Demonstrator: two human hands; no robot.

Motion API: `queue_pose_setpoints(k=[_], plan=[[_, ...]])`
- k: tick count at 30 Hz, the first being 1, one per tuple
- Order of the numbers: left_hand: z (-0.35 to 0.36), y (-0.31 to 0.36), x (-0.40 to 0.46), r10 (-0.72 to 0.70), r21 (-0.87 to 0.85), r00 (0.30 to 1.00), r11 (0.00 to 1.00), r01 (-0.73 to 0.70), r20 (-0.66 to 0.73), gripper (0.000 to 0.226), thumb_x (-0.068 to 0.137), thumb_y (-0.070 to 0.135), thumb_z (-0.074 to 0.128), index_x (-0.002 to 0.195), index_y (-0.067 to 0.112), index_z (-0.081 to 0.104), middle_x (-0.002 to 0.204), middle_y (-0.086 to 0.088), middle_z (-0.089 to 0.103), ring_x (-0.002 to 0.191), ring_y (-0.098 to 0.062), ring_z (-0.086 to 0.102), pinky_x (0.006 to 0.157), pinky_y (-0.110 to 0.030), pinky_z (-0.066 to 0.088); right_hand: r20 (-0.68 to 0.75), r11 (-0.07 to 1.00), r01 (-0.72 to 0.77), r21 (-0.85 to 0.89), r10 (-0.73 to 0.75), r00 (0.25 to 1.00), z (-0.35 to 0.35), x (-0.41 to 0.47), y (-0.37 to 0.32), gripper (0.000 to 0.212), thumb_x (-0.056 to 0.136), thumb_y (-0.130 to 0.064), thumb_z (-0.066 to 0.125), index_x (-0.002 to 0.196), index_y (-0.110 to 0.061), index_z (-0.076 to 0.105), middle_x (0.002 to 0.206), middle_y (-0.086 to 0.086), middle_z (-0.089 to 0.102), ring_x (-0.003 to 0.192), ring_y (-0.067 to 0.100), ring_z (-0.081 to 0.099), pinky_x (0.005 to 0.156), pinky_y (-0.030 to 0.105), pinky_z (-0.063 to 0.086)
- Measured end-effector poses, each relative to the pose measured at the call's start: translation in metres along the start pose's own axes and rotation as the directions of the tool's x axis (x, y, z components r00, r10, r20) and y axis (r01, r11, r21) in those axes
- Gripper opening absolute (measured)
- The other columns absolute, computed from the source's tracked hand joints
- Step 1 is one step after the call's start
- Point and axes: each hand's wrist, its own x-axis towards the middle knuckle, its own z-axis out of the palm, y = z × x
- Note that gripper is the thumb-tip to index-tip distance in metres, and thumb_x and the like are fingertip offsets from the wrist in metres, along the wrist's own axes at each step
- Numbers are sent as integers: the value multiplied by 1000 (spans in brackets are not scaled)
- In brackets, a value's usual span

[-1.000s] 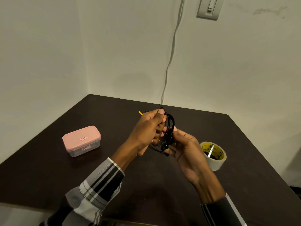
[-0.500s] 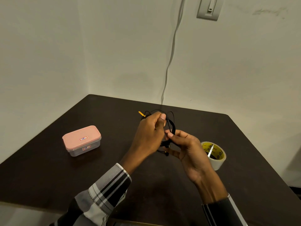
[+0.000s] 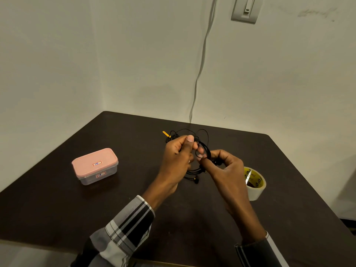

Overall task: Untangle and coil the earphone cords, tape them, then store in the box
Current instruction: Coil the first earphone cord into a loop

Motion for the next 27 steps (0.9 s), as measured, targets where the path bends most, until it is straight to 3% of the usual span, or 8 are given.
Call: queue_pose_setpoints(k=[3, 6, 10, 14, 18, 23, 27], plan=[[-1, -1, 0, -1, -4, 1000, 1000, 1, -5, 35, 105, 22, 41, 75, 11, 54, 69, -1, 63, 47, -7, 29, 42, -17, 24, -69, 991, 82, -105, -90, 994, -1, 0, 8, 5, 85, -14, 76, 87, -16, 72, 78, -5, 71, 70, 2, 69, 61, 17, 54], [0, -3, 1, 21, 53, 1000, 998, -21, -12, 37, 105, 25, 41, 72, 15, 55, 73, -17, 59, 48, -11, 28, 43, -23, 21, -113, 949, 191, -250, -225, 968, -2, 0, 16, 20, 83, -16, 77, 97, -27, 68, 90, -15, 68, 93, 6, 67, 82, 29, 56], [1, -7, 1, 42, 136, 999, 990, -40, -9, 41, 105, 27, 42, 67, 20, 56, 70, -31, 49, 49, -12, 29, 45, -22, 22, -123, 917, 254, -309, -303, 945, -3, 0, 18, 29, 82, -12, 78, 108, -19, 66, 100, -17, 66, 99, 2, 65, 85, 32, 57], [0, -7, 1, 59, 193, 998, 979, -64, 29, 39, 105, 23, 42, 69, 13, 55, 61, 0, 52, 45, 1, 42, 48, -12, 30, -123, 922, 224, -317, -274, 954, -3, 1, 21, 46, 80, -15, 80, 122, -20, 60, 120, -11, 62, 112, -1, 59, 85, 27, 57], [-2, -9, 4, 123, 333, 992, 934, -130, 42, 39, 104, 23, 44, 69, 11, 56, 60, 3, 55, 52, 1, 52, 56, -20, 40, -60, 914, 224, -339, -258, 964, -3, 4, 23, 65, 82, -15, 79, 139, -24, 50, 134, -14, 52, 116, -2, 57, 83, 18, 54], [-5, -5, 4, 160, 488, 981, 851, -194, 109, 38, 103, 20, 45, 67, 13, 55, 51, 14, 51, 49, 3, 51, 52, -12, 34, 8, 949, 182, -257, -186, 982, -1, 5, 25, 76, 84, -4, 76, 149, -21, 40, 140, -13, 51, 110, -12, 57, 80, 10, 53], [-8, -5, 3, 177, 564, 968, 788, -247, 177, 40, 102, 21, 46, 63, 25, 52, 56, 19, 55, 57, 1, 54, 55, -12, 33, 36, 975, 138, -173, -134, 990, -3, 5, 25, 73, 86, -2, 72, 148, -24, 43, 135, -17, 55, 105, -14, 60, 80, 8, 51]])
